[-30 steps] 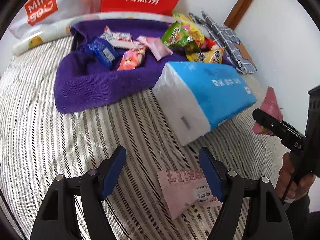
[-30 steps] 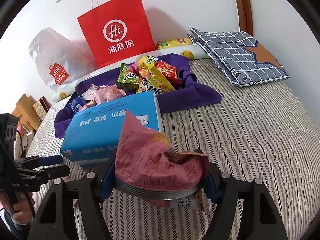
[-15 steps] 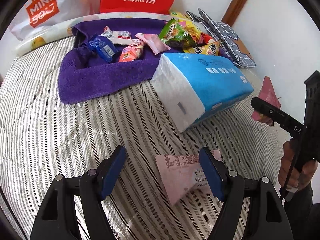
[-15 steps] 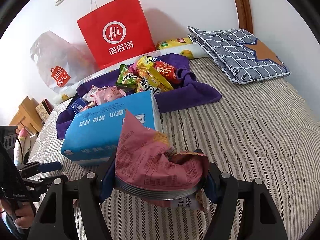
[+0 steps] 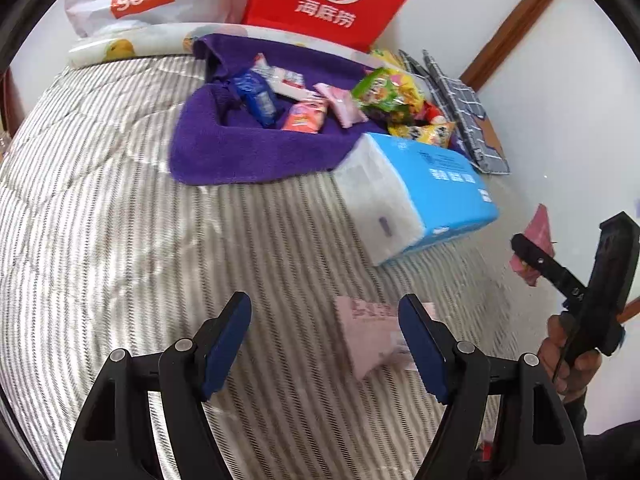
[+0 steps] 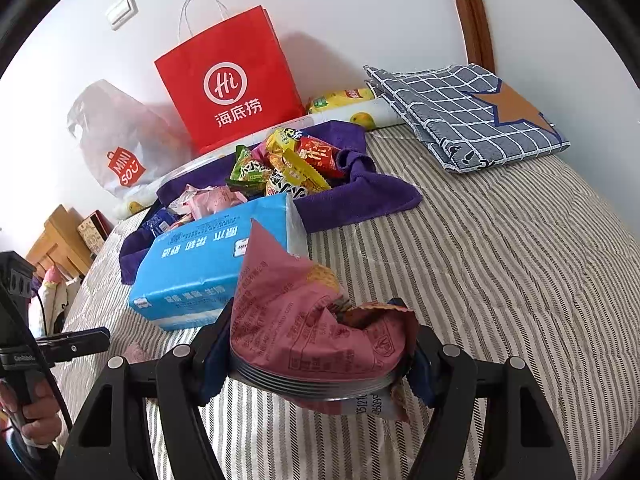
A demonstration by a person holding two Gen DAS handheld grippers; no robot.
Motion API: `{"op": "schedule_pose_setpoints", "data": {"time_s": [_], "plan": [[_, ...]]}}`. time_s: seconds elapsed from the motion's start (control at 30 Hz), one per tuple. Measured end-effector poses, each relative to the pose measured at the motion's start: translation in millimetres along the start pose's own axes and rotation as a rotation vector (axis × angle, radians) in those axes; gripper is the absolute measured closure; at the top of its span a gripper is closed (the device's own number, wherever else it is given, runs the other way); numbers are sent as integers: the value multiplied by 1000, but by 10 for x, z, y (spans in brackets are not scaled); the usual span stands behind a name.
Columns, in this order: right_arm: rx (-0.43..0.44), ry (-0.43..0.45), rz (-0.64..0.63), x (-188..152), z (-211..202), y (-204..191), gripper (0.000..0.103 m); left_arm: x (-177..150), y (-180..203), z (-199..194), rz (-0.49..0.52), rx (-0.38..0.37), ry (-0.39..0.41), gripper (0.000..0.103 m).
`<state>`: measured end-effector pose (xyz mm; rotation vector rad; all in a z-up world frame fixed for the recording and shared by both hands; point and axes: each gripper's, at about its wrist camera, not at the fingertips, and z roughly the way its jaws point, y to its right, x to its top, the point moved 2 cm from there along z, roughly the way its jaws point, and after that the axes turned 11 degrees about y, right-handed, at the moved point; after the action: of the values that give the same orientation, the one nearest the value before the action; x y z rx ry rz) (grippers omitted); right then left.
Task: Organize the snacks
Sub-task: 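Lift the pink chip bag with the right gripper while the left grasps the pink-white wrapper, then carry the pink chip bag with the right gripper while the left carries the wrapper toward the towel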
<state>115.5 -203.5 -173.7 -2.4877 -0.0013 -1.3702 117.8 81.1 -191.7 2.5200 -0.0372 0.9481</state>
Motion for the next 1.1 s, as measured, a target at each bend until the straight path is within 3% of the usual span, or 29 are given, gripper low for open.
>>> {"op": "schedule_pose_setpoints", "data": {"time_s": [0.2,0.3,0.47,0.7,0.83,0.87,0.93,1.0,1.1], "plan": [[0,22,-27,-29,-91,15,33,-117,306,239,55,17,-55,28],[15,31,-22,-28,-152,48,33,-163,407,279,88,66,-34,25],[60,17,25,-48,-177,127,33,-199,465,287,69,79,-20,23],[63,13,38,-96,-196,226,33,-334,647,351,181,222,36,22],[50,2,47,-93,-170,279,33,-376,696,369,249,320,85,46],[46,1,47,-89,-170,284,33,-378,699,365,256,307,92,48],[38,3,40,-76,-171,283,33,-375,696,351,260,298,100,69],[26,2,33,-59,-160,269,33,-362,675,333,250,270,101,80],[19,-2,26,-47,-143,237,33,-358,643,299,230,238,104,81]]}}
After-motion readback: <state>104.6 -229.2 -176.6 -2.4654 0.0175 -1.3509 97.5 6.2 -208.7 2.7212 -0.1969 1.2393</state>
